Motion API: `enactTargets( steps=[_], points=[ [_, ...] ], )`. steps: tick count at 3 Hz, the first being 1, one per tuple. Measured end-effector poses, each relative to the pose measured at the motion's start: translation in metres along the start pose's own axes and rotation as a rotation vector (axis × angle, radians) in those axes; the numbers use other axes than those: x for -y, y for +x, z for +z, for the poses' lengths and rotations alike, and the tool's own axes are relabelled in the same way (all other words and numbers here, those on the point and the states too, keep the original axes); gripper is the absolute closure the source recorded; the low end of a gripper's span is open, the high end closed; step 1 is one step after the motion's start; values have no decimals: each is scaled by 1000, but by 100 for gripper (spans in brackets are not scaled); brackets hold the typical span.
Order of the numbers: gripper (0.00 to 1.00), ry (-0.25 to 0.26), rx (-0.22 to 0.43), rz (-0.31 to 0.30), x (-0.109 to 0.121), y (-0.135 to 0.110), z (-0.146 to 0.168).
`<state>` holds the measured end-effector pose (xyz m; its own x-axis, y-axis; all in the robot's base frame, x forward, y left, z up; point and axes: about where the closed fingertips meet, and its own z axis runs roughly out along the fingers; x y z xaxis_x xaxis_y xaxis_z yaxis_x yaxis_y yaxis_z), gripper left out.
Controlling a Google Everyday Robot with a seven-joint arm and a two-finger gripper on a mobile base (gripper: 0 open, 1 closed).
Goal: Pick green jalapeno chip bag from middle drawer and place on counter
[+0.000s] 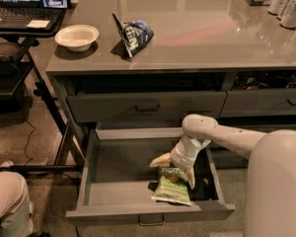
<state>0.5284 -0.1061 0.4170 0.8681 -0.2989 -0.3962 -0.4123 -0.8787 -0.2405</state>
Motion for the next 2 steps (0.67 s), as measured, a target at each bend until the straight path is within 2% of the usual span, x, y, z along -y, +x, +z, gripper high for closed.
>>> enactTargets(
  steps=[2],
  points=[
    [0, -40, 80, -5, -4, -4, 39]
  ],
)
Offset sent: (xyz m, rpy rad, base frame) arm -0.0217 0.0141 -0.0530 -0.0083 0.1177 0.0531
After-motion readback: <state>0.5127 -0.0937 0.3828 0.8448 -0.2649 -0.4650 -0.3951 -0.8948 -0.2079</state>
